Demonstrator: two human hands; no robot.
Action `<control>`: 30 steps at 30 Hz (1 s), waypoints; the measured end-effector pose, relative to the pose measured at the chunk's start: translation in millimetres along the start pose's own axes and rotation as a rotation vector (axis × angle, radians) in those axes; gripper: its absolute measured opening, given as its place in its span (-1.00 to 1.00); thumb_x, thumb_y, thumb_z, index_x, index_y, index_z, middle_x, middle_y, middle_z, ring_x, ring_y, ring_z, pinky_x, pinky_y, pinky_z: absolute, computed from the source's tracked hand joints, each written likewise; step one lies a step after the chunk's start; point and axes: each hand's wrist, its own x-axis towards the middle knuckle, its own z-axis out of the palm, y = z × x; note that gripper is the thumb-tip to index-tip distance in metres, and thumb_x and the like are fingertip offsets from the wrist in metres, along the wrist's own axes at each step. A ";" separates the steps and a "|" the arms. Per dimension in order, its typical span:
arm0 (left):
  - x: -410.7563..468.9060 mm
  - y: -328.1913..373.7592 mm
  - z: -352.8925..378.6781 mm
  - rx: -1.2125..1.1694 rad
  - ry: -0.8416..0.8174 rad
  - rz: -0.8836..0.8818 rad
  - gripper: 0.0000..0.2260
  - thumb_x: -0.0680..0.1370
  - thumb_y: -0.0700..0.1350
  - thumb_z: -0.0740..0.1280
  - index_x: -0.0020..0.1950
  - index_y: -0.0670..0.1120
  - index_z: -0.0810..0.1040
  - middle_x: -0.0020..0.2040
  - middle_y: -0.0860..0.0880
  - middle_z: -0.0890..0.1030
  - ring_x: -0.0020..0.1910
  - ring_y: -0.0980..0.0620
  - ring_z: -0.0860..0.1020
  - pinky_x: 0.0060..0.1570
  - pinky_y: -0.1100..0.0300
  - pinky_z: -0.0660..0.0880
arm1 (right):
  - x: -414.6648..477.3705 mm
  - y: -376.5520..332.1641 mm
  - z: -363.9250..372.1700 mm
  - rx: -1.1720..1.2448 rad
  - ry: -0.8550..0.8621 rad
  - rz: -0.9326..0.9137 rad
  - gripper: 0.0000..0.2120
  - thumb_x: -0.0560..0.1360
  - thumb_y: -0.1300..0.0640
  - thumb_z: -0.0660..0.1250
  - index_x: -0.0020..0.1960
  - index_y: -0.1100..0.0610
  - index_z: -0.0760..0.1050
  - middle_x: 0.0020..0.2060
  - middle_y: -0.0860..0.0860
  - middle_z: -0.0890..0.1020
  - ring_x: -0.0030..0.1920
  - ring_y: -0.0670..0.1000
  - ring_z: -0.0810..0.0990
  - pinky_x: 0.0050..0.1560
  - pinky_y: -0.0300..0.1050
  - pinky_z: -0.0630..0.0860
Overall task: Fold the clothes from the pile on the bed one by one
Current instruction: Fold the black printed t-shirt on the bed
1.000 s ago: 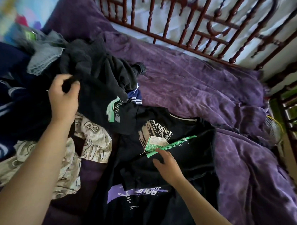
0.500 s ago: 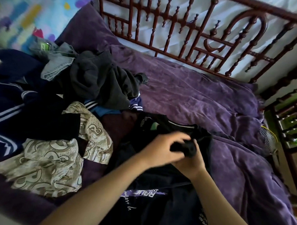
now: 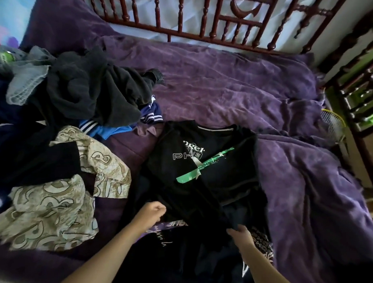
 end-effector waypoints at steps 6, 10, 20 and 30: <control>13.7 -14.4 -17.9 -0.058 0.078 -0.133 -0.84 0.59 -0.24 0.21 -0.15 -0.11 0.50 -0.22 -0.05 0.53 -0.32 0.04 0.47 -0.39 0.32 0.36 | 21.5 6.0 11.8 -0.336 0.004 -0.010 -0.51 0.48 0.09 0.30 0.36 0.16 0.28 0.26 0.18 0.45 0.27 0.20 0.43 0.22 -0.04 0.37; 23.2 -14.3 -25.9 -0.107 0.120 -0.174 -0.88 0.61 -0.18 0.19 0.01 -0.14 0.52 -0.11 -0.10 0.58 -0.23 0.00 0.51 -0.25 0.22 0.37 | 37.8 0.6 -0.6 -0.322 -0.035 -0.075 -0.76 0.45 0.16 0.31 0.10 0.15 0.51 -0.05 0.16 0.62 0.05 0.18 0.59 0.04 -0.09 0.46; 104.2 26.2 -51.8 -0.096 0.369 -0.077 -0.83 0.59 -0.26 0.19 0.06 -0.28 0.54 -0.09 -0.20 0.57 -0.29 -0.02 0.50 -0.28 0.19 0.36 | 96.5 -64.9 -80.2 -0.272 0.194 -0.213 -0.52 0.40 0.20 0.41 0.29 0.23 0.41 0.15 0.27 0.51 0.15 0.19 0.52 0.14 -0.05 0.42; 247.7 109.0 -75.6 0.137 0.355 0.002 -0.56 0.56 -0.13 0.29 0.42 -0.12 0.33 0.40 -0.16 0.38 0.36 -0.12 0.36 0.30 0.05 0.28 | 190.8 -230.5 -123.2 -0.225 0.372 -0.412 -0.38 0.50 0.05 0.34 0.45 0.22 0.19 0.38 0.23 0.33 0.38 0.24 0.28 0.34 0.09 0.24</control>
